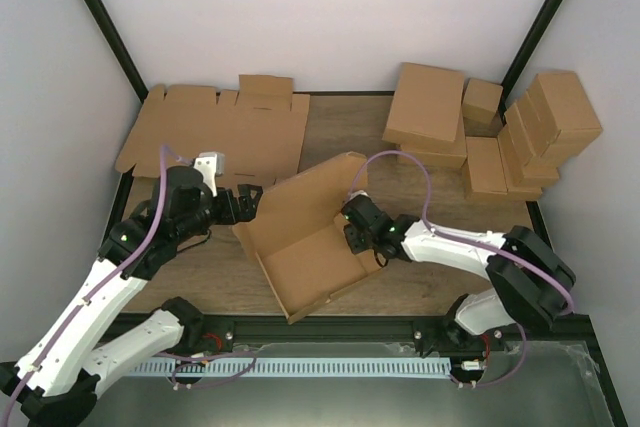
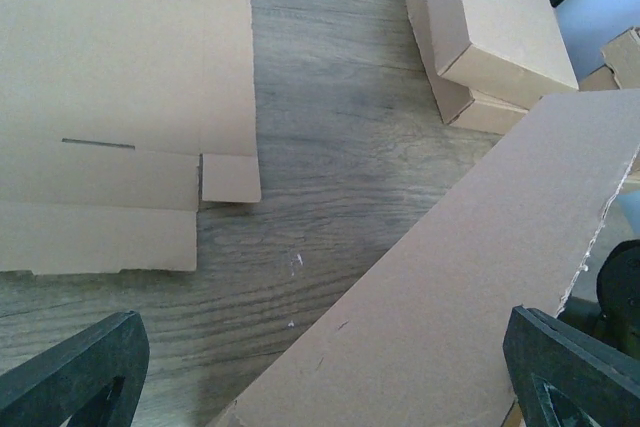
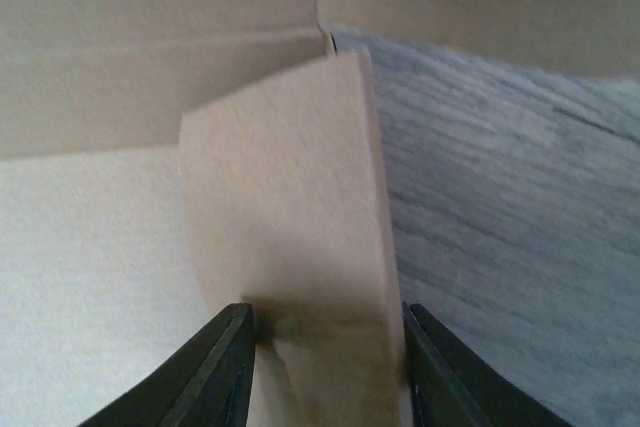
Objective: Fold the paper box
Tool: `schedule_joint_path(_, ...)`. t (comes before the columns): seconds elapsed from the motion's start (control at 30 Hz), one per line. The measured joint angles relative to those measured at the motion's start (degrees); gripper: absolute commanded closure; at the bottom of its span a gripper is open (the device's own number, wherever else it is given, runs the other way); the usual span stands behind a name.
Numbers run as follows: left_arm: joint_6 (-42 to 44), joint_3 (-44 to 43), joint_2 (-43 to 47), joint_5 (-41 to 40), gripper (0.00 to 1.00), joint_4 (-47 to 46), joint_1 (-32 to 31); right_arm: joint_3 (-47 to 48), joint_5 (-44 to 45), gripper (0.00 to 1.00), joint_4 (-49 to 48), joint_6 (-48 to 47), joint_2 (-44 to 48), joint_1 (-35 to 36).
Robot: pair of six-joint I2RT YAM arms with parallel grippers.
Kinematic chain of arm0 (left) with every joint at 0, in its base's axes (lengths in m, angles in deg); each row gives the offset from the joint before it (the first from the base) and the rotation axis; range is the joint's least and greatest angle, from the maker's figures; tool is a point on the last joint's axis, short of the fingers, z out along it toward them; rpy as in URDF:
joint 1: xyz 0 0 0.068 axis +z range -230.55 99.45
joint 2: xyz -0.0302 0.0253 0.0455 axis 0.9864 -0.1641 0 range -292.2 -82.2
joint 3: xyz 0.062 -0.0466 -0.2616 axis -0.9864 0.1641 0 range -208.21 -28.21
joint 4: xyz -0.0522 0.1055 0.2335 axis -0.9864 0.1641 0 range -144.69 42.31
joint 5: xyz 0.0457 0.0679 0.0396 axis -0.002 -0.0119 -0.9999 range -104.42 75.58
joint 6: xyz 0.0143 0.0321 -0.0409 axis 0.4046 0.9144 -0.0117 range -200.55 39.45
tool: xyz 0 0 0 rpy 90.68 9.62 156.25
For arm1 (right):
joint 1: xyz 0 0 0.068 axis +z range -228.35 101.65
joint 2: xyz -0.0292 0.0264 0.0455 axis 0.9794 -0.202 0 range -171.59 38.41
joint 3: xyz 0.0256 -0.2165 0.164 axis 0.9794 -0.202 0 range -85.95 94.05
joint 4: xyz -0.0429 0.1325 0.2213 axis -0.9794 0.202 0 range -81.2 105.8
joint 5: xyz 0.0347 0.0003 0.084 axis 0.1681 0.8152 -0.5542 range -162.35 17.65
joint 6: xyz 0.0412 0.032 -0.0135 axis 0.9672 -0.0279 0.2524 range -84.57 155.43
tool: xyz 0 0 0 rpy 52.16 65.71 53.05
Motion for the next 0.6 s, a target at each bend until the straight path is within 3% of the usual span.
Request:
schedule_joint_path(0.2, -0.17, 0.37, 0.52, 0.33, 0.00, -0.11, 0.00, 1.44, -0.83, 0.64, -3.61, 0.76, -3.82, 0.00)
schedule_joint_path(0.33, -0.20, 1.01, 0.70, 0.39, 0.00, -0.11, 0.00, 1.44, -0.94, 0.81, -4.37, 1.81, -5.84, 0.02)
schedule_joint_path(0.43, -0.20, 1.22, 0.70, 0.37, 0.00, -0.11, 0.00, 1.60, 0.92, 0.98, -3.54, 3.65, -6.88, 0.09)
schedule_joint_path(0.6, -0.17, 1.22, 0.70, 0.42, 0.00, -0.15, 0.00, 2.75, 5.11, 0.99, -0.66, 6.51, -7.48, 0.39)
